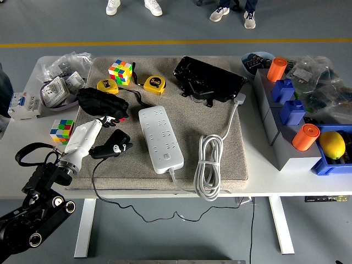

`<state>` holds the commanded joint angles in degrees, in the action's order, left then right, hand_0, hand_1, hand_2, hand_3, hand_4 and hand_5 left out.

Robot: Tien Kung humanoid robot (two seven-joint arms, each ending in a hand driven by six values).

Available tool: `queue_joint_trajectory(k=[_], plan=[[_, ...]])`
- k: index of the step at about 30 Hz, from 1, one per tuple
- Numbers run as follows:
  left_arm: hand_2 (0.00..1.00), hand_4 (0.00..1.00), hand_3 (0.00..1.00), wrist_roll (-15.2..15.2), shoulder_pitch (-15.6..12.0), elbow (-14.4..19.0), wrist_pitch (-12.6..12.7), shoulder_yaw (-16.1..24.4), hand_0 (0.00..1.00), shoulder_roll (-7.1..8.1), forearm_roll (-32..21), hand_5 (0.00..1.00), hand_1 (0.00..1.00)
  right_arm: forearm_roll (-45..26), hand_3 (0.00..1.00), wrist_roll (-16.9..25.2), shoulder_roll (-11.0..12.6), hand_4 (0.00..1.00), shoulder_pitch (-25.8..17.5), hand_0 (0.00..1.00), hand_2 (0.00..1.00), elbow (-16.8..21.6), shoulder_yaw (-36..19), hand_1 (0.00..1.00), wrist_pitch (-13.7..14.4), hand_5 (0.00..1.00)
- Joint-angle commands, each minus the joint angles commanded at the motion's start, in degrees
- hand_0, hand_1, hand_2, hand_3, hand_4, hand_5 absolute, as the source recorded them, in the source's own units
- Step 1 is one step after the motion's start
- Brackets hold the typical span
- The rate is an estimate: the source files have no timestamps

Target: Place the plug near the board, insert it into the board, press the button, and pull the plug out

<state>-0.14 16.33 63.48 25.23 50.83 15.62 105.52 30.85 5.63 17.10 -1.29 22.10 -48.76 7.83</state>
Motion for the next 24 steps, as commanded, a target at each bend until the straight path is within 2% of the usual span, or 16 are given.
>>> queue_joint_trajectory(k=[1, 6, 7, 12, 13, 24], plan=[[0.664, 0.998, 0.723, 0.1, 0.1, -0.2, 0.1, -0.1, 0.658, -0.07, 0.1, 0.526, 0.656, 0.0, 0.556, 0.0, 0.0, 0.998, 0.0, 0.611, 0.655, 0.0, 0.0, 0.637, 0.0, 0.482], [0.664, 0.998, 0.723, 0.5, 0.2, -1.3, 0.5, -0.5, 0.658, -0.39, 0.4, 0.526, 0.656, 0.0, 0.556, 0.1, 0.0, 0.998, 0.0, 0.611, 0.655, 0.1, 0.0, 0.637, 0.0, 0.482], [0.643, 0.998, 0.71, 0.5, 0.2, -1.4, 0.6, -0.5, 0.616, -0.41, 0.5, 0.509, 0.628, 0.0, 0.556, 0.1, 0.0, 0.998, 0.0, 0.611, 0.655, 0.1, 0.0, 0.636, 0.0, 0.482], [0.643, 0.998, 0.71, 1.2, 0.5, -1.9, 1.3, -0.8, 0.616, -0.46, 0.3, 0.509, 0.628, 0.1, 0.556, 0.2, -0.1, 0.998, 0.0, 0.611, 0.655, 0.1, -0.1, 0.636, 0.1, 0.482], [0.581, 0.998, 0.695, 1.5, 0.5, -2.0, 1.5, -0.9, 0.434, -0.48, 0.2, 0.468, 0.55, 0.1, 0.556, 0.2, -0.1, 0.998, 0.0, 0.612, 0.655, 0.1, -0.2, 0.636, 0.1, 0.483], [0.566, 0.998, 0.684, 3.0, 0.6, -2.6, 2.5, -1.8, 0.402, -0.69, 0.3, 0.449, 0.524, 0.5, 0.555, 0.4, -0.1, 0.998, 0.0, 0.612, 0.655, 0.6, -0.5, 0.636, 0.2, 0.483]])
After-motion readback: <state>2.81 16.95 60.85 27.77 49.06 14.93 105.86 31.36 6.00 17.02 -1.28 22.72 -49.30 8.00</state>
